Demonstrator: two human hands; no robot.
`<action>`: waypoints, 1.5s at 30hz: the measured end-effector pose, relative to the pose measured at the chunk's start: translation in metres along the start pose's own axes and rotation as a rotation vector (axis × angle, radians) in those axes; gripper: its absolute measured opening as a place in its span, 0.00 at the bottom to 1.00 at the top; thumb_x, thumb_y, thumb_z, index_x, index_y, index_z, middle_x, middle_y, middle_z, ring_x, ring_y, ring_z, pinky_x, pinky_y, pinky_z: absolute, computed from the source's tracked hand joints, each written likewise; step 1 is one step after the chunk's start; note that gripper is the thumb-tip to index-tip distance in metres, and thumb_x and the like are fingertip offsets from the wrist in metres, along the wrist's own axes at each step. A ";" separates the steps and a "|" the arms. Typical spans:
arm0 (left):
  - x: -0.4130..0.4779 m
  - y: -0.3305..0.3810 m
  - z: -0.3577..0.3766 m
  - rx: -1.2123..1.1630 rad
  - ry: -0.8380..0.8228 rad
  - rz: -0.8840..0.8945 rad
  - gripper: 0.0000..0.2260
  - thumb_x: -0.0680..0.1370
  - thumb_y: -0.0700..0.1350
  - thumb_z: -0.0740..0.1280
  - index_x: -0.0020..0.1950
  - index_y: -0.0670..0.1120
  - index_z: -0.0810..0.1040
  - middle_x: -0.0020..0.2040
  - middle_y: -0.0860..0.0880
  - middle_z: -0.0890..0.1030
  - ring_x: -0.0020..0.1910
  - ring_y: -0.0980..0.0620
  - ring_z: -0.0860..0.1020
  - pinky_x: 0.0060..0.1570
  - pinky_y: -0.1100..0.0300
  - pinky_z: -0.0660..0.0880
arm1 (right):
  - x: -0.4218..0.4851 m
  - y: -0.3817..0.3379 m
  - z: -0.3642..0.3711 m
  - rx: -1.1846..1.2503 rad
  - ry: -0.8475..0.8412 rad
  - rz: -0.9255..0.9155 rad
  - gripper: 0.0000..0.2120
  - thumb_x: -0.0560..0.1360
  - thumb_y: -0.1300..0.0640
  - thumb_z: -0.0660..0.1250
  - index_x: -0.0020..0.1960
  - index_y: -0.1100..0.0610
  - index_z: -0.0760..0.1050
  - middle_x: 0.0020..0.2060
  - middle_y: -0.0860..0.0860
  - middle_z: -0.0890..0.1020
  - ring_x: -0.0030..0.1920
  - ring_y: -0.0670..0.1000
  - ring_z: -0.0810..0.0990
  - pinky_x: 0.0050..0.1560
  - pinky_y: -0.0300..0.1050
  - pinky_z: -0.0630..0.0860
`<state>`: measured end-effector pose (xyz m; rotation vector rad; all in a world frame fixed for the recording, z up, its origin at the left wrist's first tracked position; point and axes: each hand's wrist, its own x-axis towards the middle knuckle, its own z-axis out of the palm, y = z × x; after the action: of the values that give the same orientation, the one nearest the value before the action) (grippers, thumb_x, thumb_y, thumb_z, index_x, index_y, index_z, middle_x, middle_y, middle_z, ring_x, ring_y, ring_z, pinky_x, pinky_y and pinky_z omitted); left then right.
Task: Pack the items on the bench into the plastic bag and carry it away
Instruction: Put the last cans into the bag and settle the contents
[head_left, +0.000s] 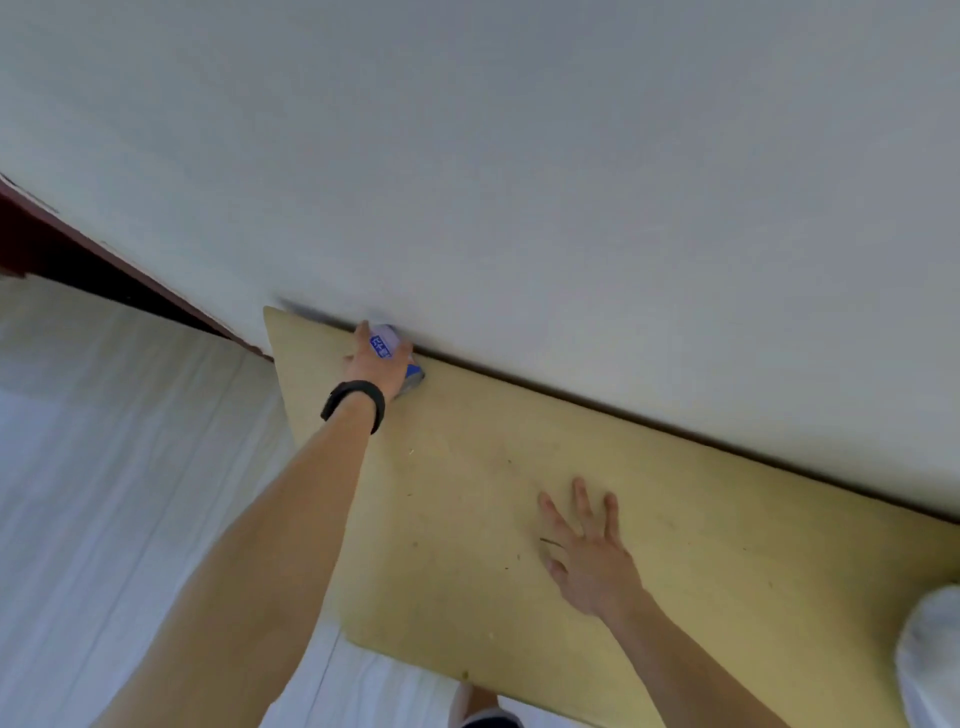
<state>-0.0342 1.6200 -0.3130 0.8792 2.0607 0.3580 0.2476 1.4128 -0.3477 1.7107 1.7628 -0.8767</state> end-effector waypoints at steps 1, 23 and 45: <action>0.000 -0.001 0.003 0.000 0.001 0.007 0.32 0.78 0.55 0.65 0.78 0.57 0.52 0.67 0.40 0.69 0.52 0.41 0.73 0.49 0.51 0.72 | 0.001 0.001 -0.001 0.002 -0.018 0.006 0.41 0.80 0.42 0.56 0.65 0.31 0.20 0.74 0.47 0.24 0.74 0.66 0.27 0.74 0.63 0.61; -0.375 -0.015 0.173 0.118 -0.837 0.608 0.43 0.65 0.47 0.77 0.73 0.64 0.59 0.60 0.60 0.75 0.47 0.60 0.82 0.44 0.60 0.82 | -0.223 0.152 -0.009 1.633 -0.025 0.115 0.23 0.71 0.40 0.73 0.59 0.55 0.80 0.47 0.53 0.85 0.42 0.52 0.81 0.45 0.49 0.76; -0.614 0.124 0.348 0.097 -0.693 0.432 0.06 0.72 0.47 0.66 0.38 0.47 0.81 0.41 0.46 0.85 0.41 0.48 0.79 0.48 0.53 0.75 | -0.383 0.480 0.037 1.252 0.839 0.546 0.28 0.69 0.36 0.71 0.59 0.53 0.71 0.44 0.49 0.81 0.44 0.53 0.79 0.43 0.48 0.74</action>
<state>0.5424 1.2581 -0.0910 1.2948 1.2543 0.1443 0.7459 1.1291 -0.1257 3.5378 0.8789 -1.1755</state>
